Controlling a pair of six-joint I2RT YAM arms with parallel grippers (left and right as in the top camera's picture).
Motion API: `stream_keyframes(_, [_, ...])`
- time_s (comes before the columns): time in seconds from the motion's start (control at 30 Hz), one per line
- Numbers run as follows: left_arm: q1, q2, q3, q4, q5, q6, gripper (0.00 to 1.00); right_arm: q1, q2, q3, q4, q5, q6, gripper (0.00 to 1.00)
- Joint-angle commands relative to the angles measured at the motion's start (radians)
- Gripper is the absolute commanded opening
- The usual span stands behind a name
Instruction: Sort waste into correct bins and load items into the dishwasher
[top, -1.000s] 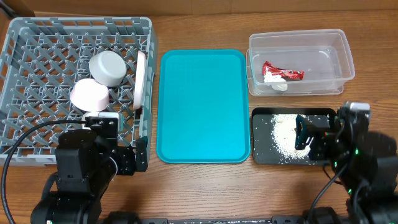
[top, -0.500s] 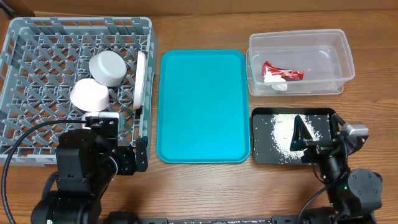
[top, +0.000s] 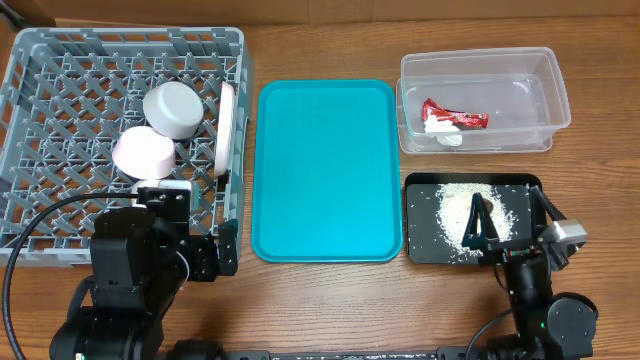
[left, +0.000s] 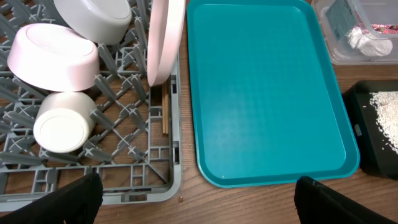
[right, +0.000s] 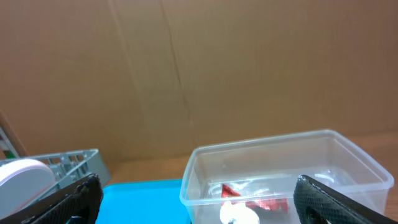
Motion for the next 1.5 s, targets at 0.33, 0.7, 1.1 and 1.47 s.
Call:
stream_keyframes(0.33, [0.002,0.000,-0.005,0.003,-0.006,0.016,1.00,-0.003,-0.046,-0.127,0.227,0.011,-0.002,1.00])
stream_keyframes(0.7, [0.002,0.000,-0.005,0.003,-0.006,0.015,1.00,-0.003,-0.047,-0.171,0.208,0.078,-0.002,1.00])
stream_keyframes(1.1, [0.002,0.000,-0.005,0.003,-0.006,0.016,1.00,-0.003,-0.046,-0.171,-0.040,0.024,-0.002,1.00])
stream_keyframes(1.47, [0.002,0.000,-0.005,0.003,-0.006,0.015,1.00,-0.003,-0.046,-0.171,-0.040,0.024,-0.002,1.00])
